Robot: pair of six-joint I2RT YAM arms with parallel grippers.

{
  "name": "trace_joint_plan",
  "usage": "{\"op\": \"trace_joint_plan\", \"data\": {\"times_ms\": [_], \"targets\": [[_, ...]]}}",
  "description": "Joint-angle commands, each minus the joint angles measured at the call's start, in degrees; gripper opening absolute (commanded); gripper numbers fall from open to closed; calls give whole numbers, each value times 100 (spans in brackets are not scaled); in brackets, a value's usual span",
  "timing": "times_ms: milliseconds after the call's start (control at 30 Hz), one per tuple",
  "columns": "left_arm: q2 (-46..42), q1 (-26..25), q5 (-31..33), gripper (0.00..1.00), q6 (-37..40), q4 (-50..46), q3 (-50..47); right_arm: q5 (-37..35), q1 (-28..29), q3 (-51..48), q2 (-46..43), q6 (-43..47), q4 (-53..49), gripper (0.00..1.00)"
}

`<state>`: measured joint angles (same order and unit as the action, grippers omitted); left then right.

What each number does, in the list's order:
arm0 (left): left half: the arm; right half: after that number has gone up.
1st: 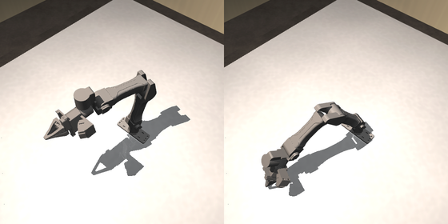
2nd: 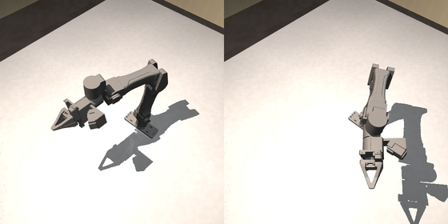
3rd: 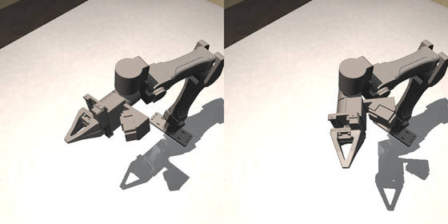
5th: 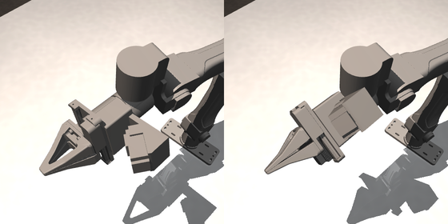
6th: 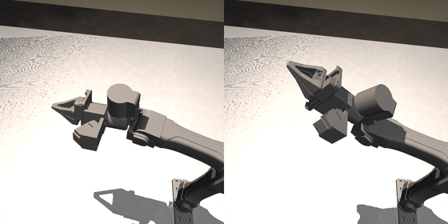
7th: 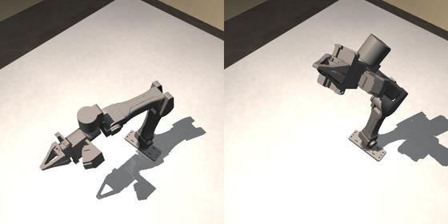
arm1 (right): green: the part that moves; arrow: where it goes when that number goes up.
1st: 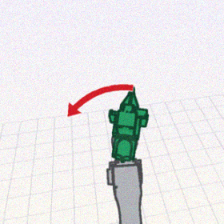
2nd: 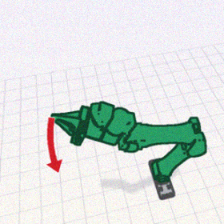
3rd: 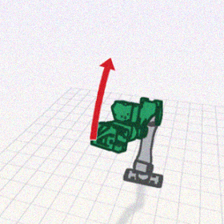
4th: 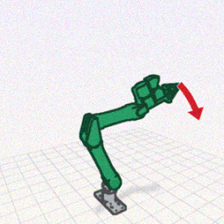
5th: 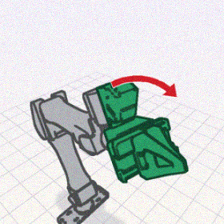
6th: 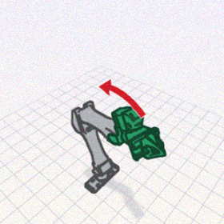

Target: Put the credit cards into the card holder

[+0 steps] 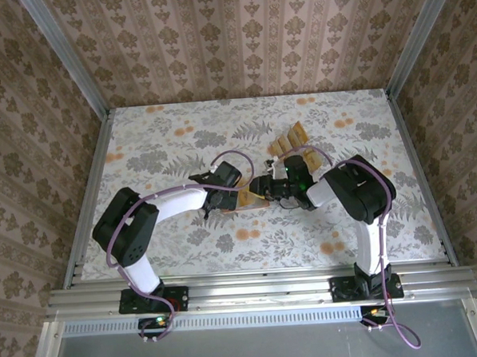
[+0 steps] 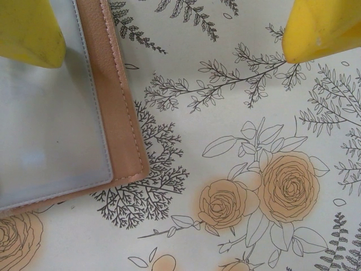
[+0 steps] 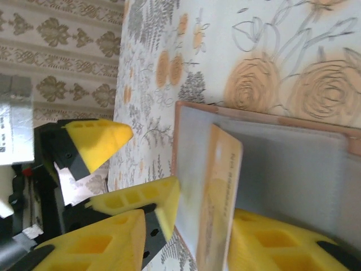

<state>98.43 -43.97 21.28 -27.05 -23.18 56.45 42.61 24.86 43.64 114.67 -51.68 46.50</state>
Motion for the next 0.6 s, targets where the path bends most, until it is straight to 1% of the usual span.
{"op": "trace_joint_plan", "data": {"times_ms": [0, 33, 133, 300, 567], "targets": [[124, -36, 27, 100, -46, -181, 25, -656, -34, -194, 296, 324, -1492, 45], [115, -42, 26, 100, -47, -179, 22, -679, -33, -195, 284, 333, -1510, 45], [107, -29, 27, 100, -53, -175, 2, -760, -32, -206, 254, 390, -1618, 51], [85, -27, 10, 100, -51, -143, -28, -900, -31, -172, 102, 563, -1943, 55], [80, -26, 0, 100, -46, -126, -31, -1255, -25, -23, -138, 915, -2662, 56]]}}
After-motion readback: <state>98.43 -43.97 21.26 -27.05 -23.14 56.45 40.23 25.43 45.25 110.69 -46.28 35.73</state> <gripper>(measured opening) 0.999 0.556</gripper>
